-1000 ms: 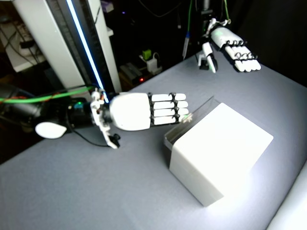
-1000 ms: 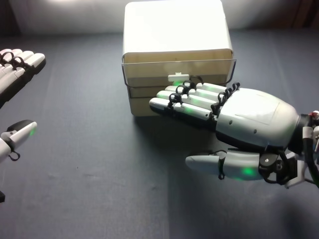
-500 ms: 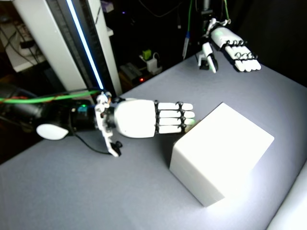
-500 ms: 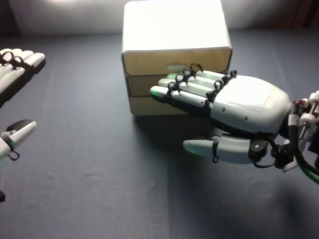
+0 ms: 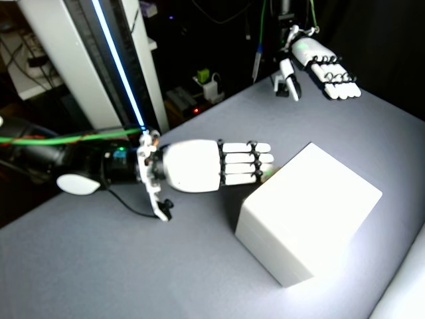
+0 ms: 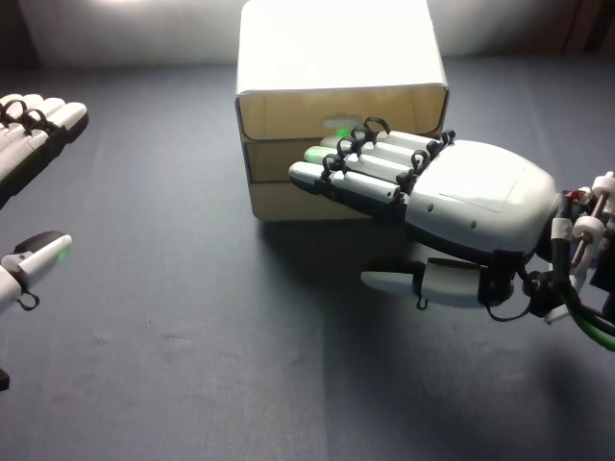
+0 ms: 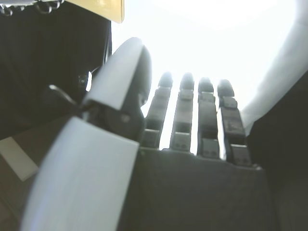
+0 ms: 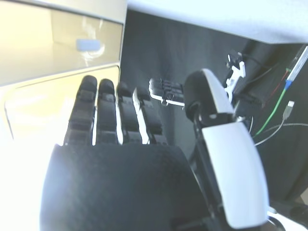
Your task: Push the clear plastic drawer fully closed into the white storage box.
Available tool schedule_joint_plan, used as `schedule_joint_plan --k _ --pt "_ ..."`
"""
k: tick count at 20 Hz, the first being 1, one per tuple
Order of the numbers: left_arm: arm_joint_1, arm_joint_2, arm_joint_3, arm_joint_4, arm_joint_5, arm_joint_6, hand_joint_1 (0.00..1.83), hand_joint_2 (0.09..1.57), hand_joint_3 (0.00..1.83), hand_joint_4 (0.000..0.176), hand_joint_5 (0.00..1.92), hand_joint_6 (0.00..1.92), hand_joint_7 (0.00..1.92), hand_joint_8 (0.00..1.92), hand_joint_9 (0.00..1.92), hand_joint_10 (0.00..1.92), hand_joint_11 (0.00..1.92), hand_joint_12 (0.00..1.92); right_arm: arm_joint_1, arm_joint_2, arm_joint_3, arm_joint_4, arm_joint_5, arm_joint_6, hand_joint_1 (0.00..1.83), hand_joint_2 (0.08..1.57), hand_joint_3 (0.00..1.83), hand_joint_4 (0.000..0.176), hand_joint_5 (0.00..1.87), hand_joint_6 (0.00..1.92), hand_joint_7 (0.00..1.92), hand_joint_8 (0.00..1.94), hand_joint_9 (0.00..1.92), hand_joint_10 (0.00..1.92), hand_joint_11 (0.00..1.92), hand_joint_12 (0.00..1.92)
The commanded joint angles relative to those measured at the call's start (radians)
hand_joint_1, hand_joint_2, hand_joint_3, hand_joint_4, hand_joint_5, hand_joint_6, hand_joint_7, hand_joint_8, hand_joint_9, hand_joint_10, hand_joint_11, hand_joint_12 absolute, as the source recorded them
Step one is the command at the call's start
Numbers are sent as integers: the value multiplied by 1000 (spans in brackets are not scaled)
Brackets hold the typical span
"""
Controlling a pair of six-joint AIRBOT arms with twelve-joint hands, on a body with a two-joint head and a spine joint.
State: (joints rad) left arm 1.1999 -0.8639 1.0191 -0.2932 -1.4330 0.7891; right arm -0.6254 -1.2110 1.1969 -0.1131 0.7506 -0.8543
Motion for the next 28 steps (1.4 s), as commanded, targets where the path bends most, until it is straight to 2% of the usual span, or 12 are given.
schedule_joint_plan --k 1,6,8,9,11,16,19,20,23,25,27,28 --pt "-5 1 0 -10 -132 0 597 1473 1 0 0 0 0 0 0 0 0 0 23 16 25 146 105 -9 537 1397 6 0 0 0 0 0 0 0 0 0" --pt "0 2 -3 -14 -139 0 627 1460 0 0 0 0 0 0 0 0 0 0 21 28 -15 49 173 114 621 1407 0 0 0 0 0 0 0 0 15 8" --pt "2 2 -4 -16 -143 0 613 1464 0 0 0 0 0 0 0 0 0 0 13 49 -43 12 196 134 587 1378 0 11 24 3 102 6 218 48 0 1098" --pt "3 2 -5 -17 -145 0 627 1458 0 0 0 0 0 0 0 0 0 0 6 62 -61 -14 211 146 542 1391 1 22 12 3 142 8 292 68 0 1387" --pt "8 2 -6 -22 -149 0 598 1461 1 0 0 0 0 0 0 0 0 0 -14 85 -81 -50 245 189 405 1399 1 0 95 16 169 4 367 64 11 1423" --pt "18 3 -11 -29 -163 -1 602 1466 0 0 0 0 0 0 0 0 0 0 -104 161 -132 -86 379 292 427 1468 9 0 212 30 321 19 414 42 3 1472" --pt "22 3 -13 -29 -177 -2 624 1469 0 0 0 0 0 0 0 0 0 0 -182 234 -179 -30 489 290 494 1447 0 0 205 17 295 7 356 20 0 1352" --pt "23 3 -14 -30 -183 -2 607 1468 0 0 0 0 0 0 0 0 0 0 -235 278 -208 24 555 261 396 1462 1 0 200 11 278 4 294 24 0 1094" --pt "24 3 -15 -30 -191 -2 525 1464 1 0 0 0 0 0 0 0 0 0 -301 333 -246 103 635 203 302 1432 0 0 144 5 212 0 219 10 0 964" --pt "25 4 -17 -30 -199 -1 492 1459 0 0 0 0 0 0 0 0 0 0 -354 367 -264 169 692 170 221 1392 0 0 85 12 87 12 48 19 0 295" --pt "27 5 -18 -30 -207 -1 517 1450 0 0 0 0 0 0 0 0 0 0 -409 393 -277 236 746 146 204 1373 0 0 68 9 29 14 9 3 0 58" --pt "27 6 -19 -30 -212 -1 534 1424 0 0 0 0 0 0 0 0 0 0 -459 409 -285 286 786 127 204 1376 0 50 6 0 0 0 0 0 0 1"
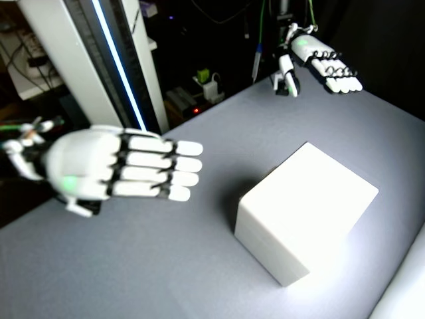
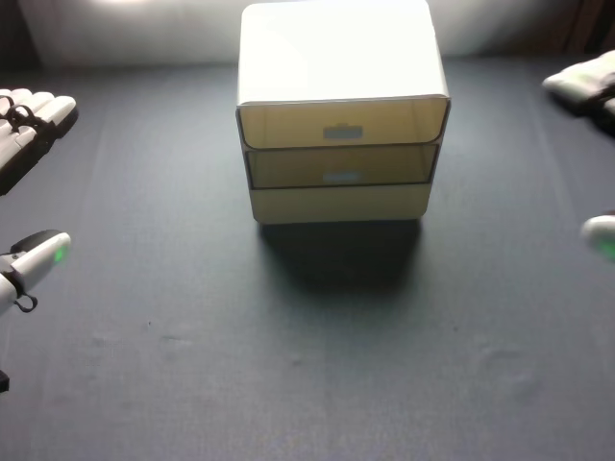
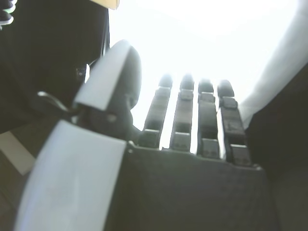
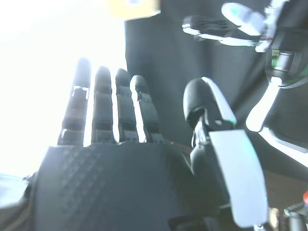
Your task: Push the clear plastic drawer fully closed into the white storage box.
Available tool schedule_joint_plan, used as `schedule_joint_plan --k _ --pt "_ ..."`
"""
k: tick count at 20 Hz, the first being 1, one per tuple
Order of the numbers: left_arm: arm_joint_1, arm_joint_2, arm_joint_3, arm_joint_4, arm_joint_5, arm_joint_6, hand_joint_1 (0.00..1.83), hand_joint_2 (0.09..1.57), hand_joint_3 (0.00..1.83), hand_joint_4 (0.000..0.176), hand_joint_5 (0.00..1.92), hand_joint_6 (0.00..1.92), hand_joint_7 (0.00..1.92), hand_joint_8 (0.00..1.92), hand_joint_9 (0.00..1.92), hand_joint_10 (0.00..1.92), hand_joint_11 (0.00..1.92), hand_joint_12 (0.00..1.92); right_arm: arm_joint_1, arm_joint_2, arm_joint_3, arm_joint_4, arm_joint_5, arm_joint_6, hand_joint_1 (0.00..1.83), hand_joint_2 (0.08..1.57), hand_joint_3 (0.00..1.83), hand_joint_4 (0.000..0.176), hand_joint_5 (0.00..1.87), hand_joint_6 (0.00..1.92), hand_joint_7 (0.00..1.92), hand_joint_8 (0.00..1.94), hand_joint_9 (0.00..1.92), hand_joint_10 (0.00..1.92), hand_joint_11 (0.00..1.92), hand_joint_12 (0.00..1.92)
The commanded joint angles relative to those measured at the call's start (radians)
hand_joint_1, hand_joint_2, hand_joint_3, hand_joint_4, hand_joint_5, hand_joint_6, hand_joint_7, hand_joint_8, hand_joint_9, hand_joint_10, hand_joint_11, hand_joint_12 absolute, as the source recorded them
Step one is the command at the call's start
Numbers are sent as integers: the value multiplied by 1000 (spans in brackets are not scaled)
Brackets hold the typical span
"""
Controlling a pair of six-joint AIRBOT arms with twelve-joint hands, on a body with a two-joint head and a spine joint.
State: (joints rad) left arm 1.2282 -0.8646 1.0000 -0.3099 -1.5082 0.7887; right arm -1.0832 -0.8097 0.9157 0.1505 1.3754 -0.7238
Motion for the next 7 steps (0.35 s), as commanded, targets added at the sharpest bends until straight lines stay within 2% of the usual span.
schedule_joint_plan --k 1,2,4,5,7 --pt "-1 7 -1 -13 -139 -1 534 1424 0 0 0 0 0 0 0 0 0 0 -25 15 -10 49 182 -13 204 1376 0 50 6 0 0 0 0 0 0 1" --pt "-1 7 -1 -13 -141 -1 438 1395 0 0 0 0 0 0 0 0 0 0 -48 26 -17 77 204 -26 183 1367 0 44 0 0 0 0 0 0 0 0" --pt "-1 10 -3 -13 -153 -1 263 1363 0 0 0 0 0 0 0 0 0 0 -75 45 -31 127 230 -51 182 1362 0 61 0 0 0 0 0 0 0 0" --pt "-1 11 -4 -13 -157 0 165 1348 0 24 0 0 0 0 0 0 0 0 -89 51 -34 150 241 -56 146 1337 0 62 0 0 0 0 0 0 0 0" --pt "-1 13 -5 -13 -162 1 103 1340 0 21 0 0 0 0 0 0 0 0 -114 57 -39 184 264 -57 135 1328 0 67 0 0 0 0 0 0 0 0"
